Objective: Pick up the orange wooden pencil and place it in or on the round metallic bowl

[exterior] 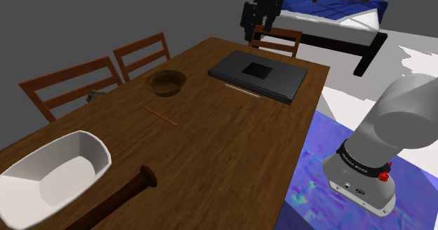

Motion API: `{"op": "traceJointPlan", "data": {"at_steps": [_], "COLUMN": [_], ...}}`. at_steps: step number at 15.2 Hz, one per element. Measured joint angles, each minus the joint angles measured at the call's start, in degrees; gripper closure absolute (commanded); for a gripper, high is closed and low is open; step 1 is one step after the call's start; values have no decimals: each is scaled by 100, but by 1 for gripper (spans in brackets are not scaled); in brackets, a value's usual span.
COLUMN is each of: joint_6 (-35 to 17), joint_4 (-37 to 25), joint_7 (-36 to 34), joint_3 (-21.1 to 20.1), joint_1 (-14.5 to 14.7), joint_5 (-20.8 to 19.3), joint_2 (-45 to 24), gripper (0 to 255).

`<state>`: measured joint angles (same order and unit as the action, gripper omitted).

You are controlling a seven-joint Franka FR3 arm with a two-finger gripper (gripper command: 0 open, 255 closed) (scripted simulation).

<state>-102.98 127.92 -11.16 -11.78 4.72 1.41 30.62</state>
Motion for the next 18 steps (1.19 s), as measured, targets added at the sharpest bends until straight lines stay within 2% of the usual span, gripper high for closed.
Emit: {"op": "traceJointPlan", "data": {"at_steps": [9,12,18], "joint_6": [-472,-553,-570], "joint_4": [-764,-1054,-1991], "joint_7": [-884,-1221,-1954], "joint_3": [-948,-1230,-1661], "joint_1": [170,254,522], "joint_5": [-360,-589,-1330], "joint_2": [-1539,-2062,-3462], "gripper": [0,0,0]}}
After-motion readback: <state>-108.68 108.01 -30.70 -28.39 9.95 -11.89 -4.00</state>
